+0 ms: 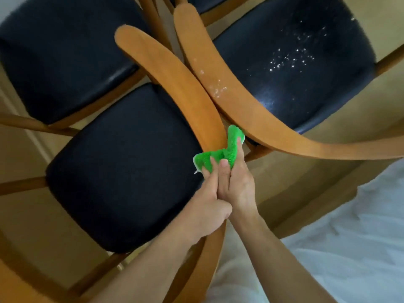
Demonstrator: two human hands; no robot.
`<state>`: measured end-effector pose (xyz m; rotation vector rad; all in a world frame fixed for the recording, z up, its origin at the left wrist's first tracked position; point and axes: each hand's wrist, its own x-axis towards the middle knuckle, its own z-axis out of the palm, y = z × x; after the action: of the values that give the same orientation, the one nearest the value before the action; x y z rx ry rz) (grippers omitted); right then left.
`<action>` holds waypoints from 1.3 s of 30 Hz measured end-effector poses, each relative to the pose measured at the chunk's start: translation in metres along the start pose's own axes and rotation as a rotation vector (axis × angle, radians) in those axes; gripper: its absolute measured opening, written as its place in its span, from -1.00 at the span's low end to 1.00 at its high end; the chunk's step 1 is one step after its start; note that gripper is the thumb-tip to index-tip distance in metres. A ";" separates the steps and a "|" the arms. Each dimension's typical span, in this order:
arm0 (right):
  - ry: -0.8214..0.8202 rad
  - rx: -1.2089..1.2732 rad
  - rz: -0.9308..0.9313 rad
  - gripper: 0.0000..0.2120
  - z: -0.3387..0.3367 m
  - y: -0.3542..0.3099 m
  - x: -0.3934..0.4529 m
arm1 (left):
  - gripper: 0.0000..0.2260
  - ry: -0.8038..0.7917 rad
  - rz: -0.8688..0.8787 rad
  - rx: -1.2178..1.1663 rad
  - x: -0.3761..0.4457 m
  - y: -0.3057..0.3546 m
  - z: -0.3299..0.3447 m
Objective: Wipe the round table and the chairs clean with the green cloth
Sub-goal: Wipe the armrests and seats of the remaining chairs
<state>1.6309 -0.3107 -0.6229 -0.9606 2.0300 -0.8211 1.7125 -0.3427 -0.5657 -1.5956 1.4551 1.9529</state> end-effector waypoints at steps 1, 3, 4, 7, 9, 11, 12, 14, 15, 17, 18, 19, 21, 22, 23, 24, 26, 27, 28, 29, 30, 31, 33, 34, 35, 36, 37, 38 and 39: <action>-0.053 -0.030 0.003 -0.39 -0.003 -0.002 0.013 | -0.15 0.022 0.003 0.003 0.006 0.008 -0.001; -0.120 -0.042 0.008 -0.34 -0.008 -0.006 0.034 | -0.13 0.042 0.002 -0.012 0.013 0.021 -0.006; -0.131 -0.047 -0.008 -0.32 -0.008 -0.009 0.040 | -0.12 0.051 0.009 -0.026 0.015 0.026 -0.009; -0.095 -0.042 -0.036 -0.25 -0.011 -0.014 0.048 | -0.12 0.067 0.048 -0.001 0.023 0.033 -0.021; -0.044 0.029 -0.069 -0.27 -0.016 -0.017 0.046 | -0.09 0.085 0.084 0.035 0.026 0.034 -0.026; 0.081 0.070 -0.161 -0.38 -0.021 -0.023 0.046 | -0.07 0.089 0.151 0.054 0.024 0.038 -0.029; 0.172 0.062 -0.193 -0.44 -0.024 -0.026 0.048 | -0.07 0.086 0.200 0.065 0.023 0.043 -0.030; 0.321 0.031 -0.227 -0.45 -0.034 -0.034 0.056 | -0.09 0.082 0.288 0.091 0.023 0.052 -0.031; 0.341 0.003 -0.231 -0.39 -0.039 -0.038 0.062 | -0.09 0.079 0.304 0.118 0.026 0.056 -0.032; 0.239 -0.083 -0.182 -0.33 -0.044 -0.041 0.074 | -0.14 0.072 0.270 0.249 0.033 0.063 -0.038; 0.162 -0.139 -0.136 -0.35 -0.042 -0.042 0.080 | -0.18 0.081 0.240 0.341 0.035 0.065 -0.042; 0.077 -0.204 -0.096 -0.36 -0.039 -0.044 0.086 | -0.22 0.109 0.220 0.429 0.038 0.066 -0.047; -0.032 -0.384 -0.095 -0.30 -0.027 -0.047 0.099 | -0.29 0.195 0.203 0.534 0.042 0.066 -0.055; -0.050 -0.491 -0.126 -0.26 -0.021 -0.048 0.105 | -0.30 0.236 0.195 0.537 0.044 0.066 -0.059; -0.059 -0.587 -0.157 -0.23 -0.017 -0.049 0.110 | -0.31 0.277 0.182 0.516 0.046 0.065 -0.065; -0.059 -0.653 -0.181 -0.24 -0.013 -0.049 0.114 | -0.32 0.319 0.166 0.469 0.049 0.064 -0.071; -0.028 -0.715 -0.233 -0.31 -0.008 -0.046 0.120 | -0.33 0.434 0.129 0.279 0.057 0.062 -0.084; -0.022 -0.720 -0.267 -0.35 -0.008 -0.045 0.123 | -0.35 0.498 0.097 0.152 0.064 0.062 -0.091; -0.030 -0.708 -0.308 -0.37 -0.007 -0.044 0.128 | -0.37 0.549 0.052 0.014 0.072 0.062 -0.096; -0.059 -0.687 -0.356 -0.40 -0.008 -0.046 0.135 | -0.39 0.582 0.003 -0.122 0.082 0.064 -0.100; -0.099 -0.669 -0.408 -0.42 -0.010 -0.048 0.144 | -0.41 0.599 -0.039 -0.241 0.091 0.066 -0.100; -0.140 -0.664 -0.464 -0.45 -0.011 -0.052 0.158 | -0.44 0.617 -0.055 -0.343 0.100 0.068 -0.097; -0.200 -0.651 -0.579 -0.50 -0.011 -0.067 0.196 | -0.50 0.703 -0.032 -0.513 0.118 0.077 -0.085; -0.220 -0.631 -0.608 -0.52 -0.011 -0.073 0.215 | -0.53 0.775 -0.042 -0.556 0.125 0.083 -0.079; -0.247 -0.612 -0.623 -0.53 -0.011 -0.081 0.234 | -0.55 0.867 -0.060 -0.544 0.130 0.087 -0.072; -0.279 -0.596 -0.631 -0.54 -0.009 -0.089 0.251 | -0.57 0.968 -0.073 -0.496 0.134 0.089 -0.067; -0.308 -0.592 -0.641 -0.54 -0.006 -0.096 0.267 | -0.58 1.053 -0.085 -0.431 0.137 0.090 -0.064; -0.320 -0.594 -0.657 -0.54 -0.003 -0.102 0.278 | -0.59 1.117 -0.092 -0.375 0.140 0.091 -0.061; -0.317 -0.603 -0.677 -0.55 0.000 -0.106 0.283 | -0.60 1.158 -0.098 -0.332 0.142 0.092 -0.060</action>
<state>1.5402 -0.5988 -0.6367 -2.0435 1.6908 -0.3203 1.6315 -0.4892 -0.6307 -3.1559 1.2664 1.2004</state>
